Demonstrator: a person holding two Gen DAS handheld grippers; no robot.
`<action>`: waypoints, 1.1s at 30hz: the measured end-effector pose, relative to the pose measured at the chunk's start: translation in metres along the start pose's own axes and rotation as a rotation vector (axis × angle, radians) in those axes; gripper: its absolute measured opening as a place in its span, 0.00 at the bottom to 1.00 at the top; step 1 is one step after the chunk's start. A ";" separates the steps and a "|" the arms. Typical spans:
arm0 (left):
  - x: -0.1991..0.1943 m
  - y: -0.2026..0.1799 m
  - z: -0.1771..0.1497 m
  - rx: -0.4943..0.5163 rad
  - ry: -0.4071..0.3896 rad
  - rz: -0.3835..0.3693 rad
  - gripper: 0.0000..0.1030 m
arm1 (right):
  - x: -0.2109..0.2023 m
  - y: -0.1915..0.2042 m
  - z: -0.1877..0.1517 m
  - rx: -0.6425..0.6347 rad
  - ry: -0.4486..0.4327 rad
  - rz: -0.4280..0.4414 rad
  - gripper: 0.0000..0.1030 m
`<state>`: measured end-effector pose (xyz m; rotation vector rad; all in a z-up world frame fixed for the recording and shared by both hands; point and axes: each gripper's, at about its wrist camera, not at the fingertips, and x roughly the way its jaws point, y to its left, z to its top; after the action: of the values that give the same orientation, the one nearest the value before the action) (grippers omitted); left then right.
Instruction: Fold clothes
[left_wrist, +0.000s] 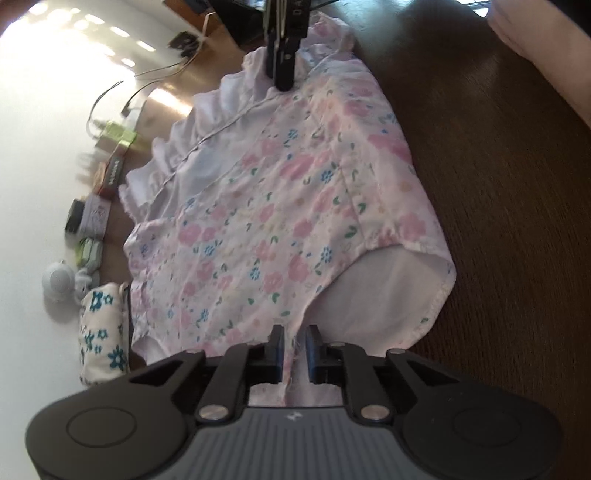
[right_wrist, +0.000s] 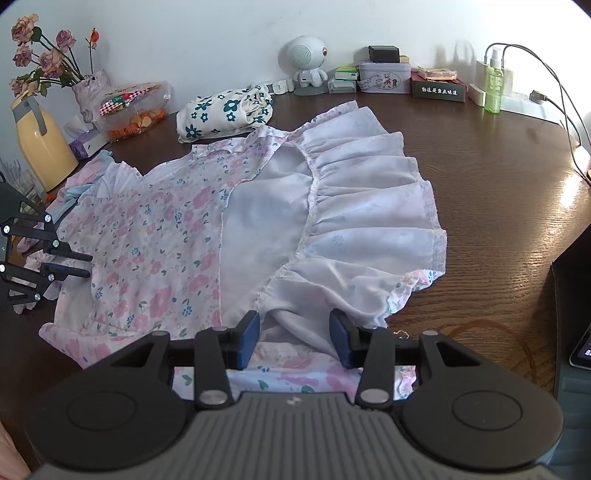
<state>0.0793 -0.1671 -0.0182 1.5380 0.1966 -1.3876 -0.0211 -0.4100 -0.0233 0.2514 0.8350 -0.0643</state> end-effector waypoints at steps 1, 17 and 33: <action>0.001 0.002 0.001 0.007 -0.004 -0.006 0.11 | 0.000 0.000 0.000 -0.001 0.001 -0.001 0.42; 0.002 -0.009 0.004 0.133 -0.025 -0.022 0.00 | 0.000 0.000 -0.001 0.000 -0.006 0.006 0.43; -0.027 0.001 0.001 -0.121 -0.121 0.051 0.11 | -0.015 0.001 -0.001 -0.024 -0.039 -0.005 0.44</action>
<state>0.0706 -0.1551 0.0048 1.3461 0.1632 -1.3984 -0.0314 -0.4095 -0.0128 0.2243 0.7974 -0.0637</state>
